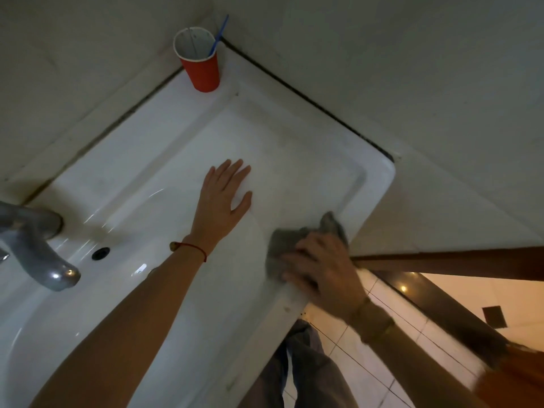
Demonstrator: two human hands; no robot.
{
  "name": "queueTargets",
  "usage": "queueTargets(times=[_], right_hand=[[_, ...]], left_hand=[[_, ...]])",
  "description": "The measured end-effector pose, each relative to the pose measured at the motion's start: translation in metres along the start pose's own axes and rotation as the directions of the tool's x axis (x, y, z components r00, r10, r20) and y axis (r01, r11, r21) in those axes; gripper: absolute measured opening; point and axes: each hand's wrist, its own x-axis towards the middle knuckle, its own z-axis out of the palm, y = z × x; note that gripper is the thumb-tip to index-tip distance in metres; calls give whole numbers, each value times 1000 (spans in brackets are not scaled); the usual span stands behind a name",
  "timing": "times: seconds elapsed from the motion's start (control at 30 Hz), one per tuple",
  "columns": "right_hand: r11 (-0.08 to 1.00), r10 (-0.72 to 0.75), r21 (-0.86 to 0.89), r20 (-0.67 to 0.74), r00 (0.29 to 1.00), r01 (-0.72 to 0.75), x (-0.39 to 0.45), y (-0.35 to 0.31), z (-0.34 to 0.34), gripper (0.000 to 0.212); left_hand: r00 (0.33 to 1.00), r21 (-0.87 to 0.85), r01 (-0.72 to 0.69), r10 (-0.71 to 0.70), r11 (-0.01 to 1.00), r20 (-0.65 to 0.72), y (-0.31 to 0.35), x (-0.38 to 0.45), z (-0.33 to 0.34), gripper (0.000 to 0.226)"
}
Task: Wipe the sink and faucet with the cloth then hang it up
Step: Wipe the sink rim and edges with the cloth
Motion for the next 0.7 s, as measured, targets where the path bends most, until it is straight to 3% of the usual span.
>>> queueTargets(times=[0.07,0.13,0.23,0.3,0.37,0.43,0.53,0.6,0.7], right_hand=[[990,-139,-29,65,988,141,-1,9,-6,27],[985,-150,-76,80,985,156,18,43,-17,27],[972,134,-179,-99,986,-150,54,90,-39,35],[946,233,-190,-171,957,-264,51,78,-34,29],[971,180,-146,-73,981,-189,31,38,-18,22],[997,10,-76,20,1000,-8,7,9,-8,22],[983,-147,-97,86,985,155,14,34,-17,26],[986,-4,-167,-4,1000,4,39,70,-32,28],[937,242,-206,-199,950,-282,59,93,-41,34]], left_hand=[[1000,3,-2,2,1000,-4,0,0,0,50],[1000,7,-11,11,1000,-9,0,0,0,49],[999,2,-13,13,1000,-31,1,-1,-1,48],[1000,-5,-7,7,1000,-24,2,0,0,48],[1000,-6,-1,1,1000,-18,2,0,0,49],[1000,-8,0,0,1000,-12,1,-1,0,49],[1000,-8,-5,4,1000,-15,1,0,0,49],[1000,-6,-11,11,1000,-20,0,0,0,48],[1000,-7,-9,8,1000,-28,0,-1,1,48]])
